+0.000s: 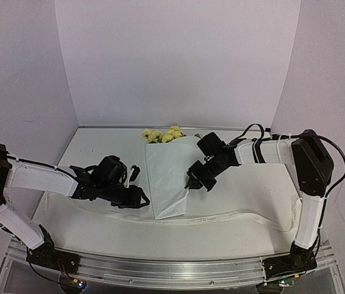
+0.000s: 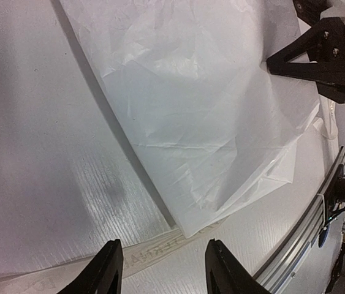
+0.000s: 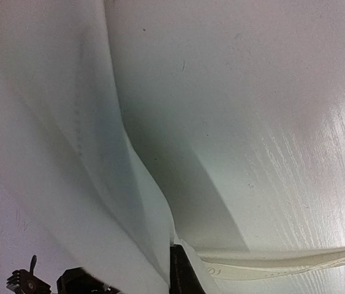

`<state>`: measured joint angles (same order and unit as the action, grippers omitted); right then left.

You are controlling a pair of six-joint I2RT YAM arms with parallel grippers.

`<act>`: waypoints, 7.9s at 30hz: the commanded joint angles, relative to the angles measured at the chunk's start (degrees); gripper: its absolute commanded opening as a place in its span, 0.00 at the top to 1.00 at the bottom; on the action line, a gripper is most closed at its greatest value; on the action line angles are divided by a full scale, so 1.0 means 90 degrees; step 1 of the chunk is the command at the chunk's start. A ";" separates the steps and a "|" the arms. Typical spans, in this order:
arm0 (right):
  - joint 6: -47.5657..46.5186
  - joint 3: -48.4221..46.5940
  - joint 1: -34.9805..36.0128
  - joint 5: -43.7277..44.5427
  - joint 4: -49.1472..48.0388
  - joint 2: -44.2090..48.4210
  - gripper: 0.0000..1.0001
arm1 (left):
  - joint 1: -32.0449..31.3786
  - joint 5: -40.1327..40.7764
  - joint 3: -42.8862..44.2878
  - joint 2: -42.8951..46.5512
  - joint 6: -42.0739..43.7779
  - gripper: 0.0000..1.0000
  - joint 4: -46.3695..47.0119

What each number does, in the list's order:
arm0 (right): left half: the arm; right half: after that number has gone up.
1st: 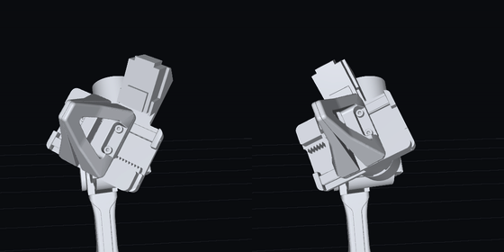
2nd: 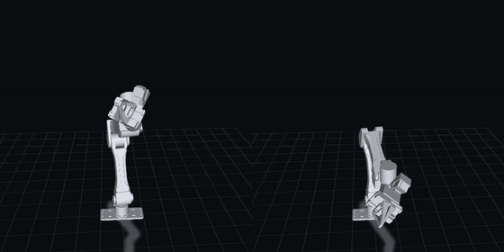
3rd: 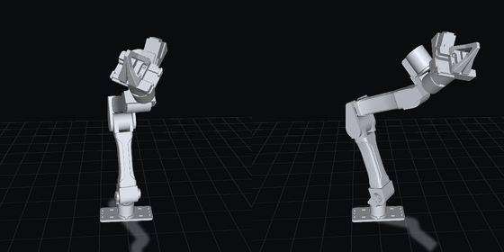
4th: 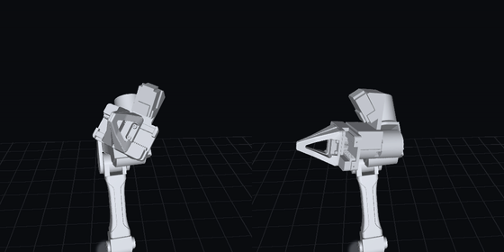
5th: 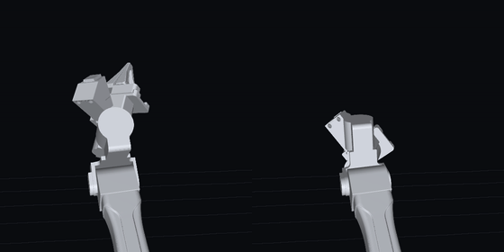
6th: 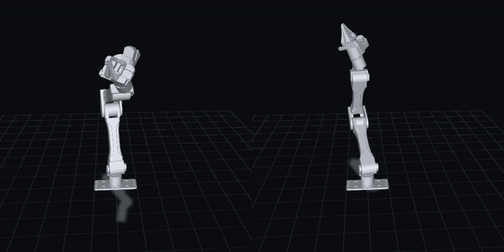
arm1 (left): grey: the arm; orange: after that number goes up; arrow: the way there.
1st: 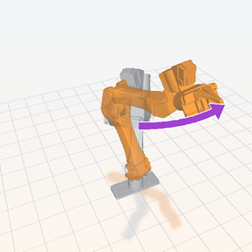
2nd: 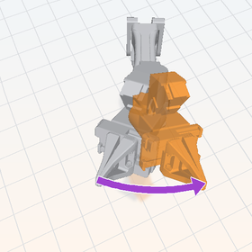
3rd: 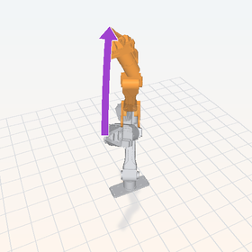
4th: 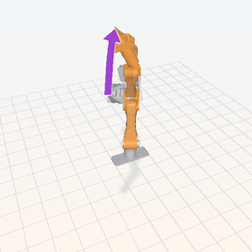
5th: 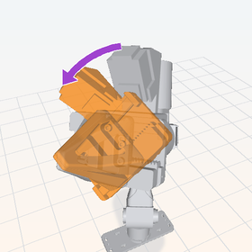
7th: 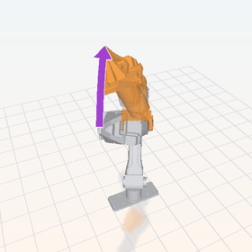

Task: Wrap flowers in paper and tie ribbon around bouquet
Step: Pick up the folded bouquet from the center of the board, then place the folded bouquet on the ribbon, then pick up the ribbon at the center of the board, then place the left side of the ribbon on the folded bouquet, then pick up the right side of the ribbon from the center of the board.

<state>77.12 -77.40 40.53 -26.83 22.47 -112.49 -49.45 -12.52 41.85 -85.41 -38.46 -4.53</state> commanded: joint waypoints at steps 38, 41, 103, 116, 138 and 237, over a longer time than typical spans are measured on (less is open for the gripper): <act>0.1480 0.2486 0.1122 0.0374 -0.1755 0.2059 1.00 | 0.0114 0.0312 0.0008 0.0065 -0.0950 0.62 -0.0631; 0.1463 0.2722 0.1248 0.0449 -0.1872 0.2132 1.00 | 0.0116 0.0472 -0.0014 0.0176 -0.1156 0.62 -0.0755; 0.1422 0.4783 -0.0690 0.3422 0.0774 0.3867 0.26 | 0.4135 0.3165 -0.0801 0.0638 -0.1940 0.89 -0.1768; 0.0366 0.4578 -0.1198 0.2490 0.0890 0.3624 1.00 | 0.4128 0.2797 -0.1415 0.1252 -0.1853 1.00 -0.0870; -0.1471 0.2220 -0.1530 0.4124 0.1561 0.2438 1.00 | 0.4167 0.2559 -0.0277 0.0791 -0.1146 1.00 -0.0728; -0.2501 0.3462 -0.3762 0.2566 0.1457 0.2564 0.85 | -0.1371 -0.0607 0.5042 -0.2592 0.3957 0.34 -0.0055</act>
<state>55.22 -45.93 6.79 -5.21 35.92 -89.99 -63.50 -17.80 91.39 -113.93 0.85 -8.38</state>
